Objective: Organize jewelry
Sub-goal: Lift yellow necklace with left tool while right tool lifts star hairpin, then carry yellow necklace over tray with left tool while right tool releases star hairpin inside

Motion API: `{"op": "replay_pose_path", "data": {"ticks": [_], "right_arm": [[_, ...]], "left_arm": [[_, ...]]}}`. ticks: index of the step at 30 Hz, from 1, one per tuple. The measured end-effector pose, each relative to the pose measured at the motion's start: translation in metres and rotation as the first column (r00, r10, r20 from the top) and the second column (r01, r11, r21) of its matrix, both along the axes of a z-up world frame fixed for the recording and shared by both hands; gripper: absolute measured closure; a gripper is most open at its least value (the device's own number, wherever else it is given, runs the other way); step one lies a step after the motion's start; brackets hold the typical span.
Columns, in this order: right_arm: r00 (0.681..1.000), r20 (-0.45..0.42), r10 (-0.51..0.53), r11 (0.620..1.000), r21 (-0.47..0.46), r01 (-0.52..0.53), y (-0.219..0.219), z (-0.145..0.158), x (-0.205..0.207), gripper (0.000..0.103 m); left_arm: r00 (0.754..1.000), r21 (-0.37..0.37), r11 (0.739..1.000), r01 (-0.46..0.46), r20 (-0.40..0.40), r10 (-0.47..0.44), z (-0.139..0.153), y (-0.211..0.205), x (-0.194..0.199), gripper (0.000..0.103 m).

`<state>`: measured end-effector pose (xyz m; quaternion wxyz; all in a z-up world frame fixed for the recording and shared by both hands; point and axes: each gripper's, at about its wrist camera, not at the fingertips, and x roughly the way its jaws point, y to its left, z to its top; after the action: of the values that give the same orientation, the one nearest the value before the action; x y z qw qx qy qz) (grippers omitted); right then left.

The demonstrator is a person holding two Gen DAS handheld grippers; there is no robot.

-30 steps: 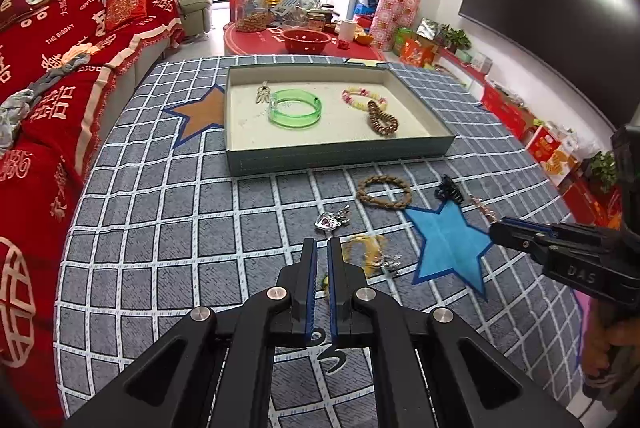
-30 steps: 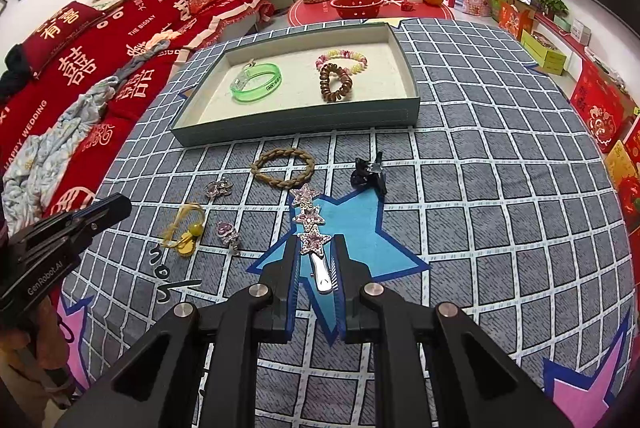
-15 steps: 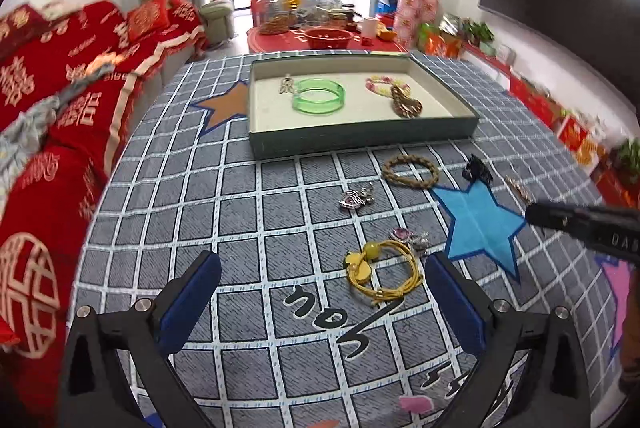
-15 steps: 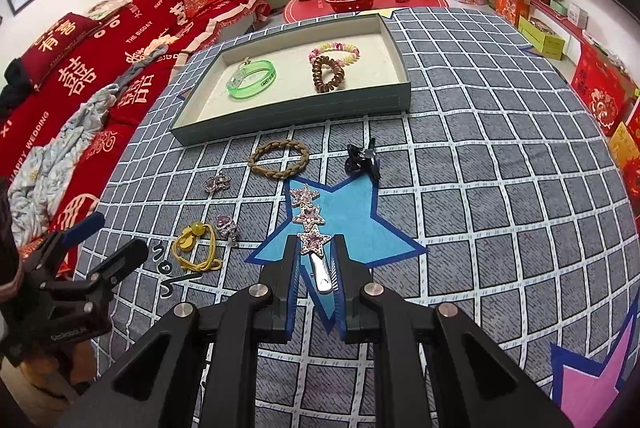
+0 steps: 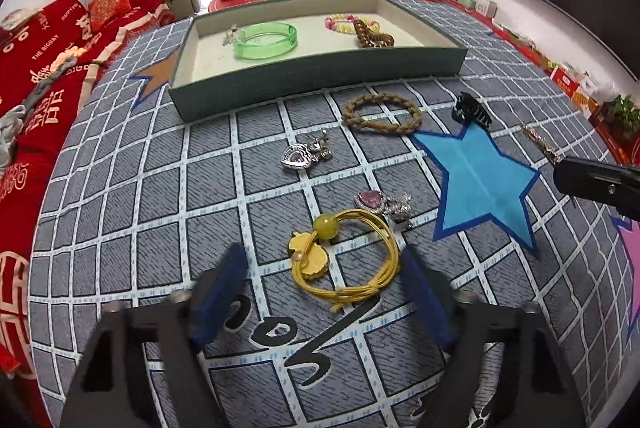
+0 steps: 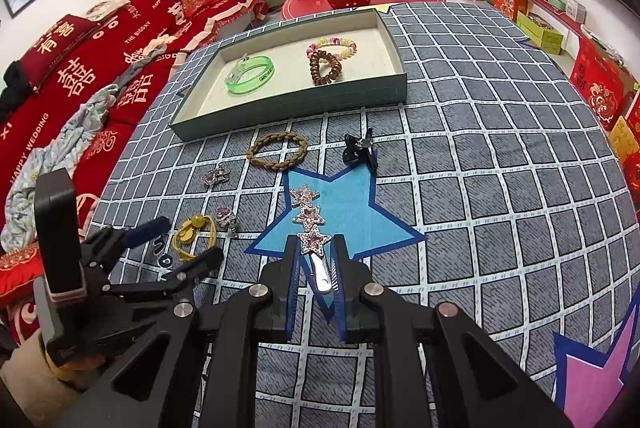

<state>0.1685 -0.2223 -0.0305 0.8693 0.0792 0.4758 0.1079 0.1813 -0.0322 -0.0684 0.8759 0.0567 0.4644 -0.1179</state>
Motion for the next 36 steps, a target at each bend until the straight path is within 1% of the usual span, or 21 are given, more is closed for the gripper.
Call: {"op": "replay_pose_path", "data": {"ticks": [1, 2, 3, 8, 11, 18, 22, 26, 30, 36], "right_arm": [[1.0, 0.0, -0.001, 1.0, 0.002, 0.001, 0.0, 0.0, 0.0, 0.087], [1.0, 0.0, -0.002, 1.0, 0.003, 0.002, 0.0, 0.001, 0.0, 0.087], [1.0, 0.001, -0.003, 1.0, 0.004, 0.003, 0.0, 0.001, 0.0, 0.087], [1.0, 0.009, -0.005, 1.0, 0.011, 0.005, 0.0, 0.003, 0.0, 0.087], [1.0, 0.017, -0.002, 1.0, 0.01, 0.002, 0.0, 0.007, 0.003, 0.087], [0.999, 0.04, 0.002, 1.0, 0.018, -0.003, 0.0, 0.02, 0.023, 0.087], [0.998, 0.059, -0.001, 1.0, 0.021, 0.0, -0.001, 0.032, 0.044, 0.087], [0.997, 0.071, 0.001, 1.0, 0.012, -0.002, -0.002, 0.041, 0.07, 0.087], [0.997, 0.073, -0.008, 1.0, 0.003, 0.008, -0.005, 0.047, 0.103, 0.087], [0.998, 0.054, -0.028, 1.0, -0.006, 0.028, -0.009, 0.04, 0.15, 0.087]], "left_arm": [[1.0, -0.005, 1.0, 0.015, 0.008, -0.015, 0.001, 0.0, -0.001, 0.043], [1.0, -0.006, 1.0, 0.023, 0.013, -0.023, 0.003, 0.0, -0.002, 0.065], [1.0, -0.008, 1.0, 0.027, 0.013, -0.026, 0.003, 0.0, -0.002, 0.07], [1.0, -0.069, 0.998, 0.003, -0.004, -0.003, 0.005, 0.013, -0.002, 0.07], [1.0, -0.102, 0.995, -0.014, -0.004, 0.014, 0.012, 0.021, -0.003, 0.07], [0.998, -0.125, 0.992, -0.007, 0.062, 0.015, 0.047, 0.029, 0.005, 0.07], [0.994, -0.14, 0.99, -0.006, 0.111, 0.022, 0.069, 0.031, 0.023, 0.07], [0.991, -0.132, 0.991, -0.014, 0.134, 0.032, 0.081, 0.032, 0.048, 0.07], [0.992, -0.139, 0.99, -0.03, 0.12, 0.047, 0.081, 0.034, 0.079, 0.07], [0.998, -0.106, 0.994, -0.037, 0.041, 0.042, 0.057, 0.032, 0.126, 0.07]]}}
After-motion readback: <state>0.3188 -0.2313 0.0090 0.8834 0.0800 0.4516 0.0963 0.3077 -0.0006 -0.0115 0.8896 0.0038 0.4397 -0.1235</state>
